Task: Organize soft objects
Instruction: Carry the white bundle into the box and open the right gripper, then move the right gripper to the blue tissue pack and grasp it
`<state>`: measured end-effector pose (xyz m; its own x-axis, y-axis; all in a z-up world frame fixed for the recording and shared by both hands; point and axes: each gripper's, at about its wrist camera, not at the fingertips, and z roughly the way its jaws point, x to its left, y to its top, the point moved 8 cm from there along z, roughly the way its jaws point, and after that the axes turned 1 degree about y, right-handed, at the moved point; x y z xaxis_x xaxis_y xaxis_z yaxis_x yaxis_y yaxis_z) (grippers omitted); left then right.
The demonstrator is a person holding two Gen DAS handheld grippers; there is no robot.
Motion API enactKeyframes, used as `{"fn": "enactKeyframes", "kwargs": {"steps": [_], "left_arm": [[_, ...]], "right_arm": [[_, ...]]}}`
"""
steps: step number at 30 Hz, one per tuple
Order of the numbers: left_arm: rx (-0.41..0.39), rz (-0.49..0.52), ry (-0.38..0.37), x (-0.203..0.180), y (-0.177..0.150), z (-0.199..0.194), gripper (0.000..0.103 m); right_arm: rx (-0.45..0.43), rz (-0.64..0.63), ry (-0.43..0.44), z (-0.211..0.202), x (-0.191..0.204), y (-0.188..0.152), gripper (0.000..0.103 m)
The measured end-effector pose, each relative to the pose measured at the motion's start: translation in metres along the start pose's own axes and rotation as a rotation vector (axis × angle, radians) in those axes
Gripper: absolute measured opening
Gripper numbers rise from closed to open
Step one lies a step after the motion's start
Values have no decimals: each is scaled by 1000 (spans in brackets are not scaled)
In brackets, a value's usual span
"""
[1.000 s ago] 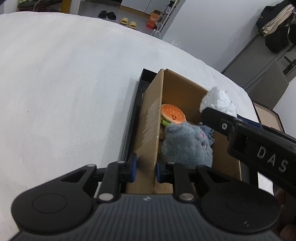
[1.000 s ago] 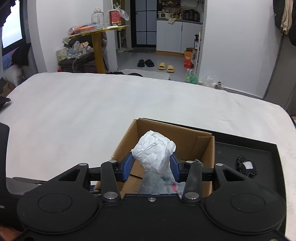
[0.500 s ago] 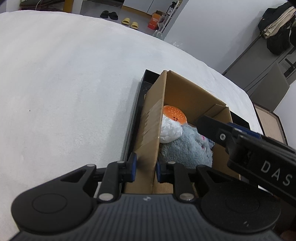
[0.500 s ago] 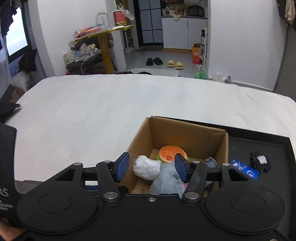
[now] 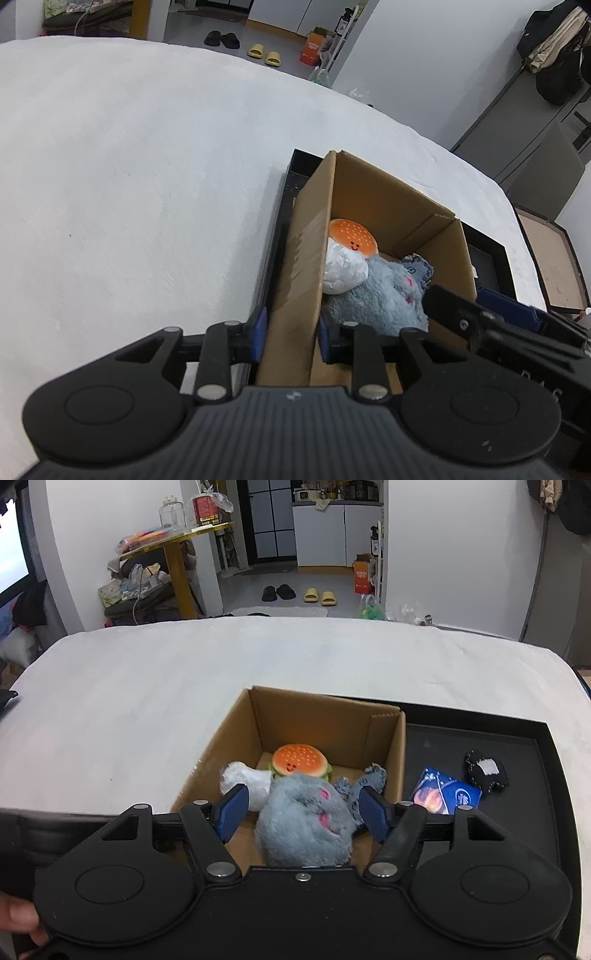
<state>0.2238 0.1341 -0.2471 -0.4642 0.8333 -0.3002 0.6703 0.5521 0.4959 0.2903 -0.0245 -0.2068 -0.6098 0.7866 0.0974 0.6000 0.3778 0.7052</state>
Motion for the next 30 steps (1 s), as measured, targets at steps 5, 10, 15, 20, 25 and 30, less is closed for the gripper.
{"fn": "enactKeyframes", "kwargs": {"steps": [5,10,15,20,25,30], "left_arm": [[-19,4,10,-3,4,-3,45],[-35,36,16,-11,7,-5,52],[-49,61,41,-17,9,-4,58],[-47,78,59,-24,11,2,59],[-57,84,91,-28,13,5,59],[-57,99,115,-34,15,10,59]], "right_arm": [[-7,9,-1,-1,-10,-3,69],[-31,41,-40,-4,-30,-1,79],[-63,79,-79,-6,-52,2,87],[-70,109,-113,-4,-74,-1,87],[-67,148,-141,2,-96,-6,87],[-48,199,-147,11,-113,-13,87]]}}
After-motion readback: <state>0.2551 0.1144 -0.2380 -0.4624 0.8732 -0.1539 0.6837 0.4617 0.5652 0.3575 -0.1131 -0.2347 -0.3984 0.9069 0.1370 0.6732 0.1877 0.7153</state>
